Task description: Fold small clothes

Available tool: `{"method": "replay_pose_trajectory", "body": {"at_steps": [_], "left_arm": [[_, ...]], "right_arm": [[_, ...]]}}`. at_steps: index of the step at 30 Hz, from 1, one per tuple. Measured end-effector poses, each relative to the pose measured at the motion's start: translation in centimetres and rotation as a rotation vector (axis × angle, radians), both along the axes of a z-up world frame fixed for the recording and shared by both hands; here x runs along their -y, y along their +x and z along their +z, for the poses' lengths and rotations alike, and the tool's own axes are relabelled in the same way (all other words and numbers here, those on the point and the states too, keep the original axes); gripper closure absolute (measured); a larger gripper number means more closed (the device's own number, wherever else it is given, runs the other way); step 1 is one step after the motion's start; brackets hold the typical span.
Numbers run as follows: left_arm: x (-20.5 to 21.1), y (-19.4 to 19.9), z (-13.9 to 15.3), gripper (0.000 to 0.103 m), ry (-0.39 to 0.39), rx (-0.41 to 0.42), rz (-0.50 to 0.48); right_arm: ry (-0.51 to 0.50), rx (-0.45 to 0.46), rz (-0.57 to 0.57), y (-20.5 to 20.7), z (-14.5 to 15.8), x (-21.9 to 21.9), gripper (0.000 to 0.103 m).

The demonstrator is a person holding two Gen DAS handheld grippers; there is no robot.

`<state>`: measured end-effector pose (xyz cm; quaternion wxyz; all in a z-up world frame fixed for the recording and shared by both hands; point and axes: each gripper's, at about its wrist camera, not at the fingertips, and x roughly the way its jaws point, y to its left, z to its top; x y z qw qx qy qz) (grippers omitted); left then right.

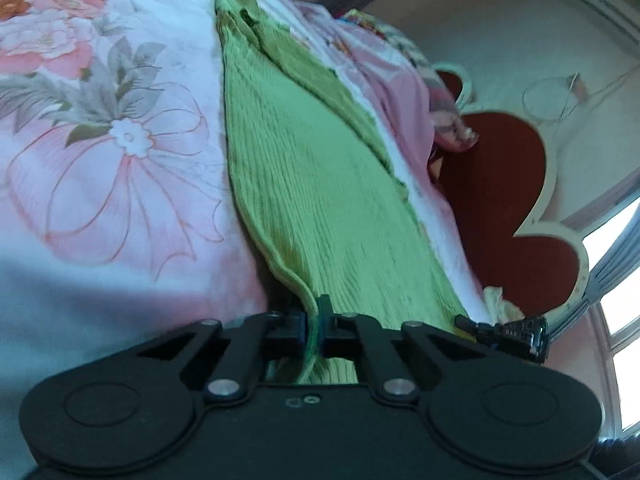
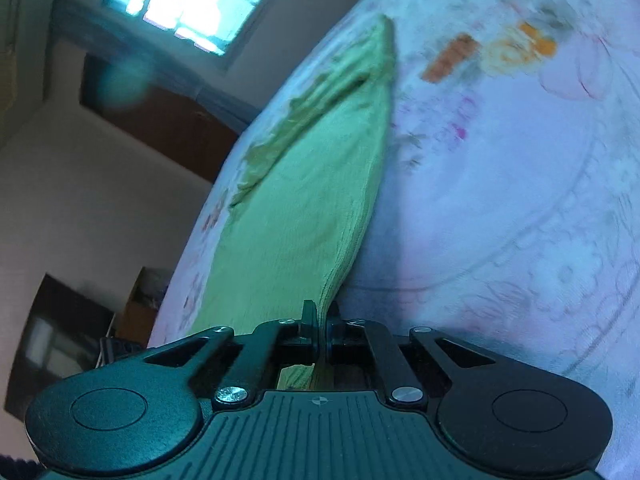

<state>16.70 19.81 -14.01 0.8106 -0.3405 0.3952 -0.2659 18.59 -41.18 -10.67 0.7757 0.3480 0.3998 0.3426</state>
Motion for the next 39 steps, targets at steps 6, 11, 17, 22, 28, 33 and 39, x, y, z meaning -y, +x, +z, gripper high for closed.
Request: {"method": "replay_pose_trajectory", "body": {"at_steps": [6, 11, 17, 22, 28, 33, 39], "left_arm": [[-1.2, -0.6, 1.0, 0.101, -0.147, 0.08, 0.089], [-1.8, 2.3, 3.7, 0.101, -0.221, 0.152, 0.118], [-3.1, 9.7, 6.6, 0.101, -0.237, 0.195, 0.164], [-4.3, 19.1, 7.8, 0.101, -0.241, 0.207, 0.184], [-5.1, 31.7, 6.4, 0.096, -0.129, 0.127, 0.288], [-10.1, 34.5, 4.0, 0.076, -0.163, 0.066, 0.565], [-7.3, 32.1, 6.4, 0.075, 0.385, 0.189, 0.309]], "right_arm": [[0.049, 0.076, -0.036, 0.5, 2.7, 0.3, 0.1], [0.075, 0.159, -0.065, 3.0, 5.9, -0.4, 0.1], [0.086, 0.23, -0.091, 10.8, 9.2, -1.0, 0.1], [0.124, 0.225, -0.11, 21.2, 9.1, -1.7, 0.1], [0.192, 0.061, -0.159, 36.1, 5.1, -3.3, 0.1], [0.079, -0.061, -0.451, 41.7, 0.0, -0.7, 0.099], [-0.242, 0.295, -0.148, 38.9, 2.9, -4.6, 0.099]]}}
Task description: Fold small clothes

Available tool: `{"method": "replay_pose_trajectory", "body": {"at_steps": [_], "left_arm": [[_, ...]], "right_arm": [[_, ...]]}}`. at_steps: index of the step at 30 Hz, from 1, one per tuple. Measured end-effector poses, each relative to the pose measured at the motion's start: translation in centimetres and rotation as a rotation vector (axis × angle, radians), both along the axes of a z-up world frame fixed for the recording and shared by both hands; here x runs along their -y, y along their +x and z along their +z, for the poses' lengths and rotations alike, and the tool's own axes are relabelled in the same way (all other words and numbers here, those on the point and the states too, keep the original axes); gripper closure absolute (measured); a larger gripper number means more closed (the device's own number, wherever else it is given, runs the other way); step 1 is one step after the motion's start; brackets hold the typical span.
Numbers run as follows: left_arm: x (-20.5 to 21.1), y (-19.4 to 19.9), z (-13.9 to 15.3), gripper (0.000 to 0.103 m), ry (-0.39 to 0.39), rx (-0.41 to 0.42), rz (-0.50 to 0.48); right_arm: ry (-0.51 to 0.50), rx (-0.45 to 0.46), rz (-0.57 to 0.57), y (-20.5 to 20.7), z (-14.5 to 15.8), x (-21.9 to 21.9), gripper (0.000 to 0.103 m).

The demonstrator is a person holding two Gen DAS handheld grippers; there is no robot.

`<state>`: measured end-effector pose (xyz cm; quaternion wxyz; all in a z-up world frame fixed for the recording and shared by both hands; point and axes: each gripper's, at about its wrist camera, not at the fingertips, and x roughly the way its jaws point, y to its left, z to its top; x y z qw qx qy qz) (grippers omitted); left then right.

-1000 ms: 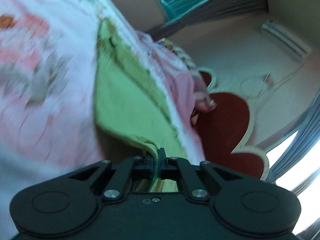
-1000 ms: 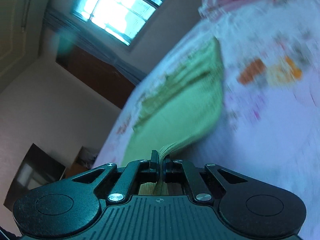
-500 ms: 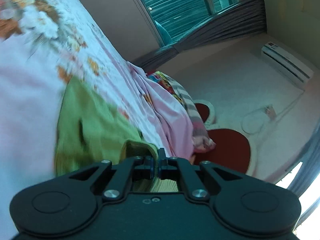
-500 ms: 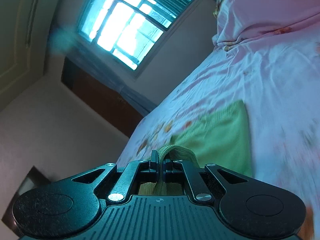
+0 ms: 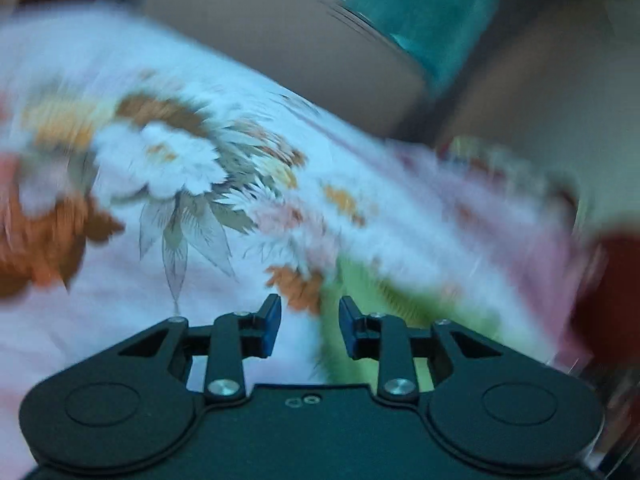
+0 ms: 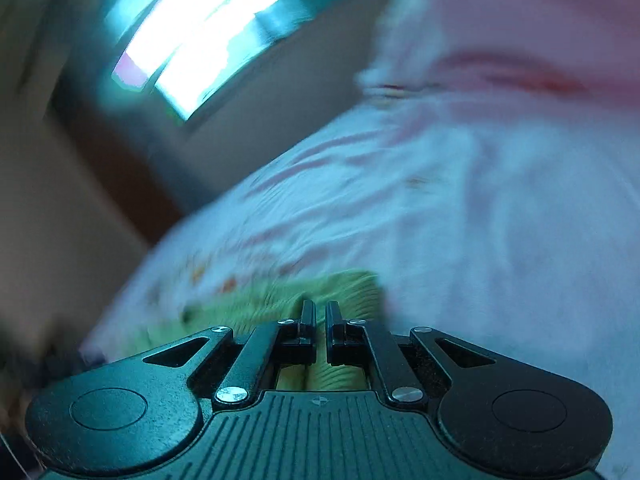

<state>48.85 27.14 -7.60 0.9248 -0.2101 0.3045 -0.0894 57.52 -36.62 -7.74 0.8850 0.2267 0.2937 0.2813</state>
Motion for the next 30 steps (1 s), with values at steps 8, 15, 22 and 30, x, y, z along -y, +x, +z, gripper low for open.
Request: {"method": "replay_pose_trajectory", "body": {"at_steps": [8, 15, 22, 30], "left_arm": [[5.4, 0.9, 0.9, 0.075, 0.168, 0.021, -0.172], [7.4, 6.4, 0.2, 0.075, 0.269, -0.054, -0.058], [7.7, 3.6, 1.0, 0.075, 0.292, -0.006, -0.168], [8.7, 6.5, -0.3, 0.07, 0.289, -0.041, -0.106]], "right_arm": [[-0.302, 0.15, 0.193, -2.0, 0.9, -5.3, 0.074], [-0.297, 0.04, -0.12, 3.5, 0.4, -5.1, 0.074], [-0.323, 0.117, 0.197, -1.5, 0.2, -3.7, 0.074], [-0.416, 0.109, -0.043, 2.7, -1.1, -8.3, 0.074]]}}
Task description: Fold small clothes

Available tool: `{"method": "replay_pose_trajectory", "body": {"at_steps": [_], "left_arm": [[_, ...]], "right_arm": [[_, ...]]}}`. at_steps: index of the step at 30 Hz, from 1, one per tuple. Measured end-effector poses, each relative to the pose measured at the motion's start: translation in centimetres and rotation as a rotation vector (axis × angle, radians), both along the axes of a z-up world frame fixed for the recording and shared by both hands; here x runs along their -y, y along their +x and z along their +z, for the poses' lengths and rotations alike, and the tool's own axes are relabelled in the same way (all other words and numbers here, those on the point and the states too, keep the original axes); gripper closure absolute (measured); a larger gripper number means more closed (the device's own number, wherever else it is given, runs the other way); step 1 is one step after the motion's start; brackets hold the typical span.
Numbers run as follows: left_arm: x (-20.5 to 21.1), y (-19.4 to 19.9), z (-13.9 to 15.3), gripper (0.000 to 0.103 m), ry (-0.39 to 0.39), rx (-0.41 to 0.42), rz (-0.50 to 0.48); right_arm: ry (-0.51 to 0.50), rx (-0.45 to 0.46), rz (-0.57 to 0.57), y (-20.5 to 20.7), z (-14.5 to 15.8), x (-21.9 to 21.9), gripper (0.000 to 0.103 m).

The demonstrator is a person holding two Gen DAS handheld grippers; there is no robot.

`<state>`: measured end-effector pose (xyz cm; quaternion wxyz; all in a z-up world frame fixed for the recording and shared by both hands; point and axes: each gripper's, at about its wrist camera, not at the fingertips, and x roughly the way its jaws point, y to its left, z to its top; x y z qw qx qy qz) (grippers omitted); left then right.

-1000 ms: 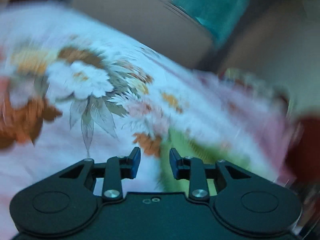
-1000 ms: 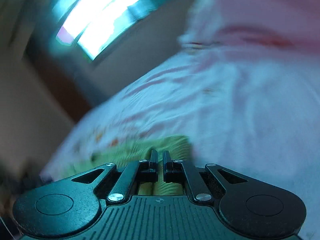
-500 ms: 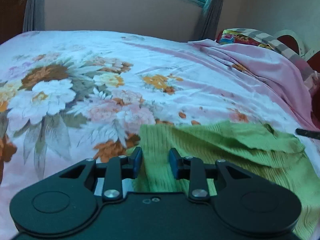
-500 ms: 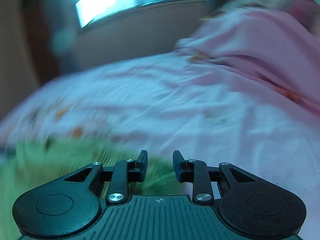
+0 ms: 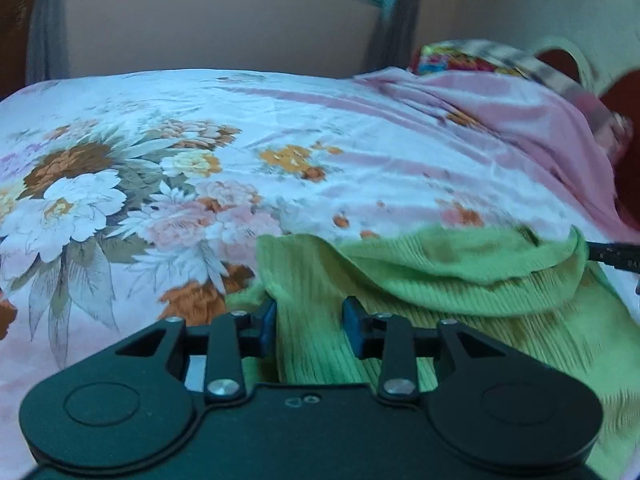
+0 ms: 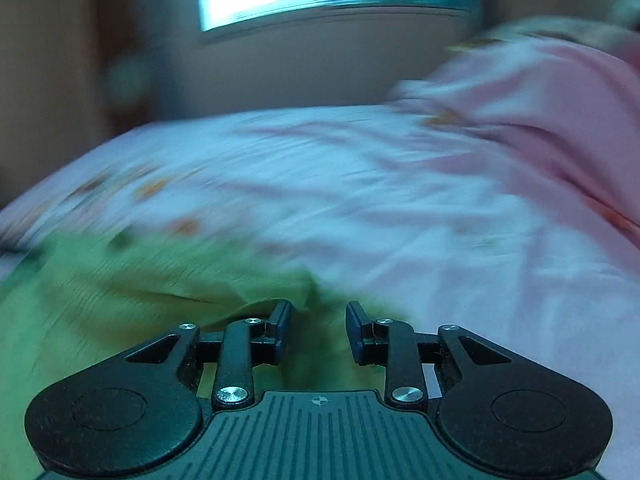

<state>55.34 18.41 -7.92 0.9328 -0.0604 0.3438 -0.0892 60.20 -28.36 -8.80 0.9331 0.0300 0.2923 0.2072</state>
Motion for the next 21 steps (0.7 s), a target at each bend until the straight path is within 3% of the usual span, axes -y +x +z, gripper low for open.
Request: {"method": "replay_pose_trajectory", "body": {"at_steps": [3, 7, 11, 14, 17, 21], "left_arm": [[-0.8, 0.1, 0.0, 0.07, -0.041, 0.013, 0.003], [-1.9, -0.1, -0.6, 0.07, -0.087, 0.028, -0.013], [-2.3, 0.5, -0.7, 0.07, -0.109, 0.031, -0.035], [-1.8, 2.0, -0.8, 0.07, -0.052, -0.018, -0.052], [-1.4, 3.1, -0.4, 0.062, -0.017, -0.004, -0.025], [-2.0, 3.3, -0.6, 0.061, -0.103, -0.005, -0.054]], "right_arm": [[0.126, -0.015, -0.03, 0.4, 0.3, 2.2, 0.074], [0.205, -0.067, 0.066, -0.1, 0.1, 3.5, 0.074], [0.204, -0.099, 0.088, 0.5, -0.3, 2.5, 0.074], [0.175, -0.117, 0.086, 1.6, -0.7, 1.5, 0.074], [0.173, -0.118, 0.062, 2.6, -1.0, 1.0, 0.074], [0.22, -0.138, 0.066, 3.2, -0.9, 1.3, 0.074]]}}
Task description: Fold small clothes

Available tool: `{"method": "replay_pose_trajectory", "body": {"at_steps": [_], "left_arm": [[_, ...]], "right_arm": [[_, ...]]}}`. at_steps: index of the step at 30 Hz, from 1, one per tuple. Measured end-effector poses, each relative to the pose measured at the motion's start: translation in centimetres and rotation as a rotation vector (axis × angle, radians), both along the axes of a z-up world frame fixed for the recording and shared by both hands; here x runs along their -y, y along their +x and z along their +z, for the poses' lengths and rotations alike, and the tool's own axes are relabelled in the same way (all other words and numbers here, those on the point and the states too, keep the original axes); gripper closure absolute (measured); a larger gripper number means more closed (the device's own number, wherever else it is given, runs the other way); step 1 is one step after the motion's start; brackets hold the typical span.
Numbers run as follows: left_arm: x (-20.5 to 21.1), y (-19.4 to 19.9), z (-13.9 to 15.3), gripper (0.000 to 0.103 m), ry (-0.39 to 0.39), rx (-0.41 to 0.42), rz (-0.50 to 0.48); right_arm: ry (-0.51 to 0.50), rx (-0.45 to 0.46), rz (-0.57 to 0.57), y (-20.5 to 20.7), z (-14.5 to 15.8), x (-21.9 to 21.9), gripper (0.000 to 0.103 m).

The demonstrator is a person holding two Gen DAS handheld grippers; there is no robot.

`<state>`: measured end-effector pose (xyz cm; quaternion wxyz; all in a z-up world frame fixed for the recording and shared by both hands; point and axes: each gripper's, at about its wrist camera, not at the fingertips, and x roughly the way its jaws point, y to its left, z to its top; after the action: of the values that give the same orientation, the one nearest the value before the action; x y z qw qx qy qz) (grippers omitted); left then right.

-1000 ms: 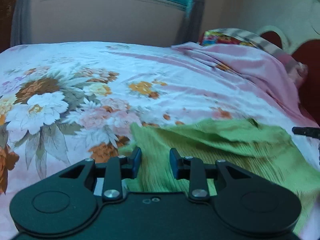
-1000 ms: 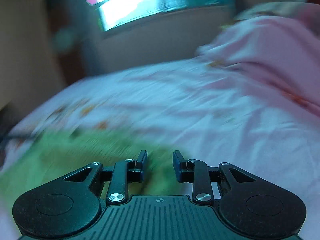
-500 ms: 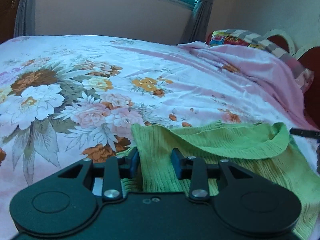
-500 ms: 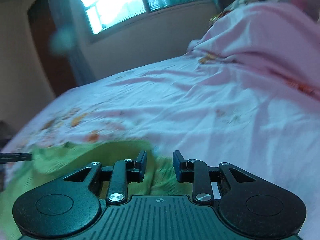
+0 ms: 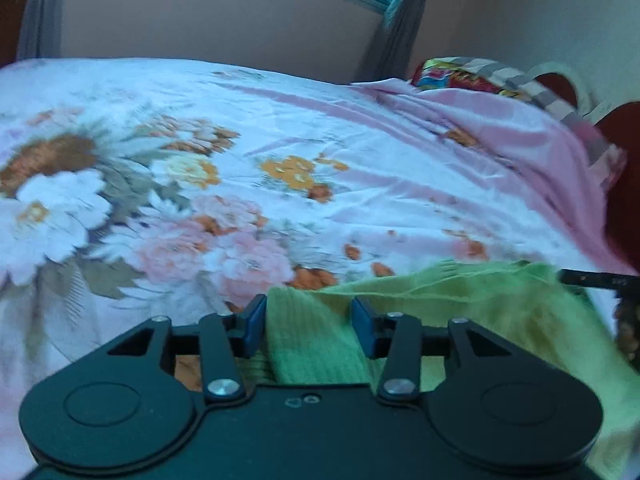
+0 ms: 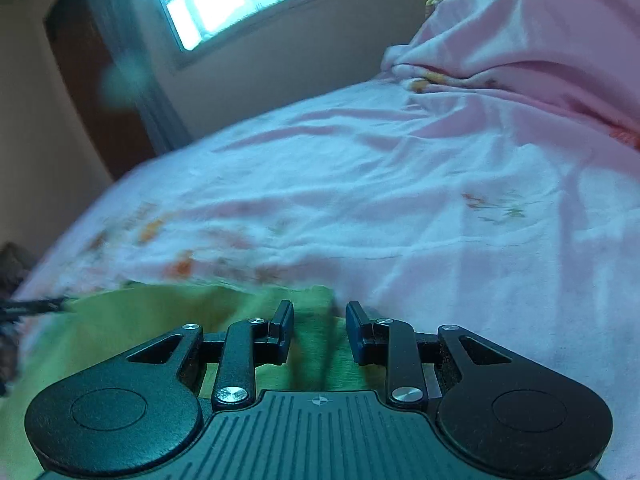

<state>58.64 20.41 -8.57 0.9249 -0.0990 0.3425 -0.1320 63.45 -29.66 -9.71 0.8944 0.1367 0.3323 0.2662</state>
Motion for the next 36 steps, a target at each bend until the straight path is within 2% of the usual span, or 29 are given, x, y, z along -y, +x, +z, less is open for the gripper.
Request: {"method": "replay_pose_trajectory", "body": {"at_steps": [3, 6, 9, 10, 11, 12, 16, 17, 18, 21, 23, 26, 28, 31, 34, 35, 36], "left_arm": [[0.0, -0.3, -0.5, 0.065, 0.022, 0.002, -0.028], [-1.1, -0.3, -0.8, 0.072, -0.052, -0.008, -0.009], [-1.5, 0.0, -0.9, 0.089, -0.066, -0.018, -0.005], [-1.4, 0.0, -0.8, 0.091, -0.054, -0.015, -0.009], [-1.1, 0.0, -0.7, 0.093, -0.04, -0.006, -0.013], [-0.9, 0.0, -0.7, 0.095, -0.033, 0.002, -0.019], [-0.6, -0.2, -0.9, 0.098, -0.019, 0.027, -0.02], [-0.6, -0.3, -0.9, 0.099, -0.021, 0.034, -0.015], [-0.7, -0.4, -0.8, 0.099, -0.023, 0.041, -0.012], [-0.7, -1.2, 0.0, 0.1, -0.034, 0.097, -0.009], [-0.7, -1.7, 1.0, 0.1, -0.062, 0.154, -0.019], [-0.7, -1.7, 2.4, 0.1, -0.098, 0.21, -0.027], [-0.6, -1.1, 2.8, 0.1, -0.118, 0.217, -0.03], [0.5, 0.8, 2.0, 0.1, -0.059, 0.148, -0.011], [1.9, 3.0, -1.0, 0.099, 0.047, -0.02, 0.016], [2.3, 2.8, -1.3, 0.098, 0.065, -0.006, 0.023], [2.4, 2.6, -1.2, 0.093, 0.079, 0.005, 0.039]], "right_arm": [[-0.003, -0.002, 0.056, 0.1, 0.1, -0.2, 0.074], [-0.029, 0.003, 0.061, 0.5, -0.1, -0.6, 0.074], [-0.034, -0.003, 0.064, 0.9, -0.3, -0.9, 0.074], [-0.04, -0.002, 0.072, 1.0, -0.2, -1.1, 0.075], [-0.052, -0.004, 0.073, 1.1, -0.2, -1.4, 0.08], [-0.061, -0.007, 0.073, 1.2, -0.2, -1.6, 0.082], [-0.04, -0.039, 0.067, 2.0, -0.7, -1.6, 0.081], [-0.035, -0.043, 0.067, 2.0, -0.7, -1.6, 0.087], [-0.04, -0.025, 0.075, 1.8, -0.7, -1.7, 0.102], [-0.093, 0.103, 0.039, -0.2, 0.5, -2.2, 0.101], [-0.069, 0.18, 0.014, -1.9, 1.7, -1.5, 0.101], [-0.044, 0.243, -0.019, -3.3, 3.2, -0.1, 0.101], [-0.039, 0.27, -0.059, -3.7, 3.8, 0.9, 0.101], [-0.072, 0.221, -0.112, -2.5, 3.1, 1.4, 0.101], [-0.137, 0.065, -0.118, -0.1, 0.2, 0.2, 0.101], [-0.167, 0.014, -0.113, 0.4, -0.7, -0.5, 0.101], [-0.174, 0.033, -0.122, 0.0, -0.8, -0.6, 0.101]]}}
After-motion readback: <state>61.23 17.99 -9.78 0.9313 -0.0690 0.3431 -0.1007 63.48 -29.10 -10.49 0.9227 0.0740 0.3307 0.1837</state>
